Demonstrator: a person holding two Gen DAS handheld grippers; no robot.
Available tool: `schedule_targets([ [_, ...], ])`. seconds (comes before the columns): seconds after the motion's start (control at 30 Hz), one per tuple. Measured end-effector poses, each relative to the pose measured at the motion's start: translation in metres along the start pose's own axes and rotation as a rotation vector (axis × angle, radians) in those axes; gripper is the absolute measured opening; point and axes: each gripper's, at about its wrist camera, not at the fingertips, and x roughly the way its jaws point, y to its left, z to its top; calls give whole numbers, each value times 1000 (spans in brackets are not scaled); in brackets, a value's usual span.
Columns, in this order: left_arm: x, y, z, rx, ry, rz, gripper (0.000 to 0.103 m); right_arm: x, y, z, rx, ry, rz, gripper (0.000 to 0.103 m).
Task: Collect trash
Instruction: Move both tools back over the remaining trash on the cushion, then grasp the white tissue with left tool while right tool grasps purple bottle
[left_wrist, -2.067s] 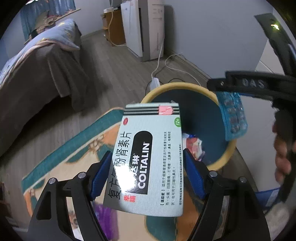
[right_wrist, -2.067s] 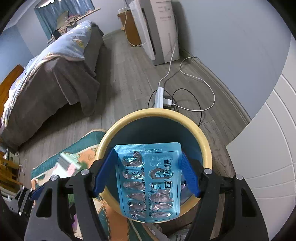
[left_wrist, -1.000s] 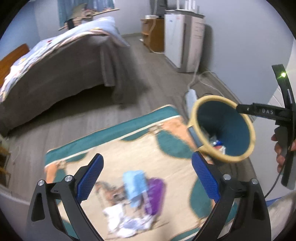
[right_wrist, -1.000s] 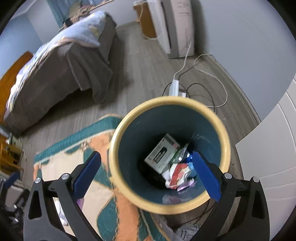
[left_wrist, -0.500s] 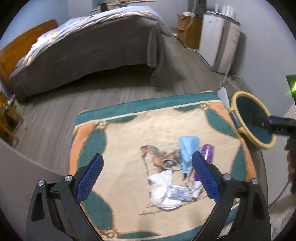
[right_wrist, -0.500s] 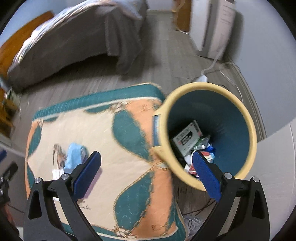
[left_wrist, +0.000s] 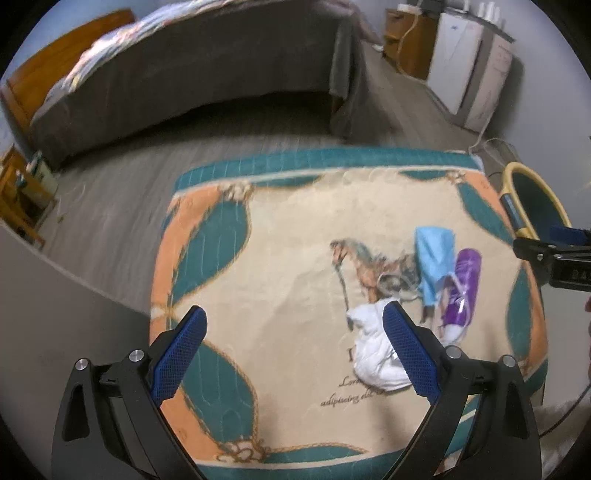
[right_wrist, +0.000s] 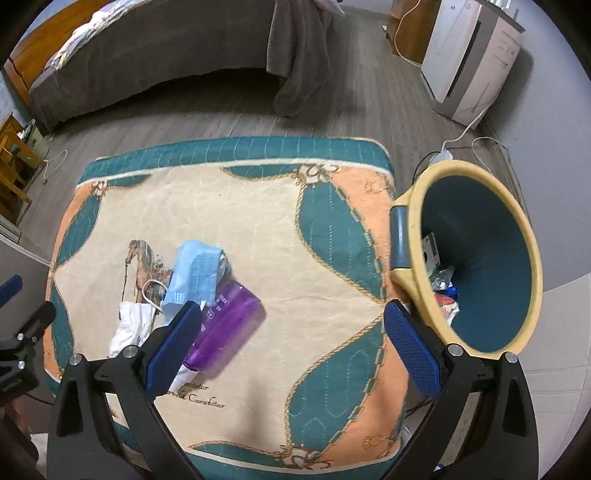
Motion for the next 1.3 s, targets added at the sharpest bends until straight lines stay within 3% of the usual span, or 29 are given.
schedule_targets([
  [0.1, 11, -2, -7, -9, 42, -18, 95, 9, 3, -1, 2, 22, -13, 97],
  [0.37, 32, -20, -16, 100, 112, -24, 95, 27, 2, -9, -3, 73, -15, 95],
  [0.57, 47, -39, -26, 191, 178, -32, 95, 34, -2, -10, 22, 98, 7, 78],
  [0.77, 59, -40, -32, 210, 232, -31, 93, 48, 7, -12, 41, 157, 106, 56],
  [0.97, 77, -40, -35, 203, 264, -93, 69, 56, 20, -10, 68, 172, 190, 54],
  [1.1, 80, -42, -32, 182, 242, -116, 57, 67, 30, -11, 77, 215, 228, 45],
  [1.23, 83, -40, -26, 167, 221, -110, 47, 76, 39, -11, 50, 237, 238, 40],
  [1.3, 85, -38, -24, 165, 214, -97, 36, 76, 42, -11, 35, 234, 234, 39],
])
